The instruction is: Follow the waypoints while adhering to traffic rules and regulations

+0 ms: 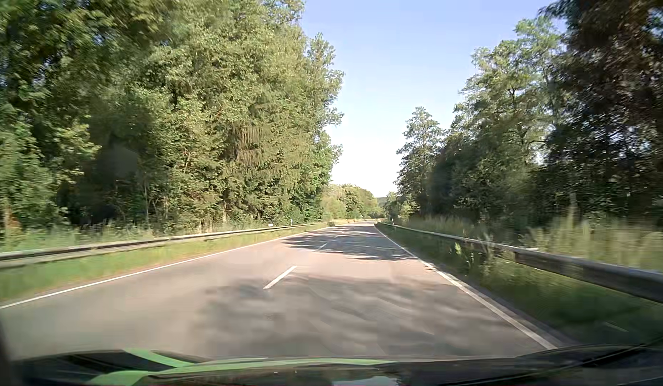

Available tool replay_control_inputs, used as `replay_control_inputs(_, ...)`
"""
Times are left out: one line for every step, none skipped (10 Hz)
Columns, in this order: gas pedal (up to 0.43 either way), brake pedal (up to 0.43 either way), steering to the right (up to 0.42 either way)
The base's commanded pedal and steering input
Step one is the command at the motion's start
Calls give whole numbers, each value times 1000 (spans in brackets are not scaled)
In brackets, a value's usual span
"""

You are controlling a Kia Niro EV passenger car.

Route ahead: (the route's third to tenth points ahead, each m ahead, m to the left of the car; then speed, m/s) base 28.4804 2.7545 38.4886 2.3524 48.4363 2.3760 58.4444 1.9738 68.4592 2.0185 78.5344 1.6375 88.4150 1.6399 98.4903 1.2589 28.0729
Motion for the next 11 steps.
replay_control_inputs(319,0,0)
replay_control_inputs(331,0,0)
replay_control_inputs(339,0,0)
replay_control_inputs(339,0,0)
replay_control_inputs(339,0,0)
replay_control_inputs(331,0,0)
replay_control_inputs(299,0,0)
replay_control_inputs(287,0,0)
replay_control_inputs(280,0,0)
replay_control_inputs(280,0,0)
replay_control_inputs(287,0,0)
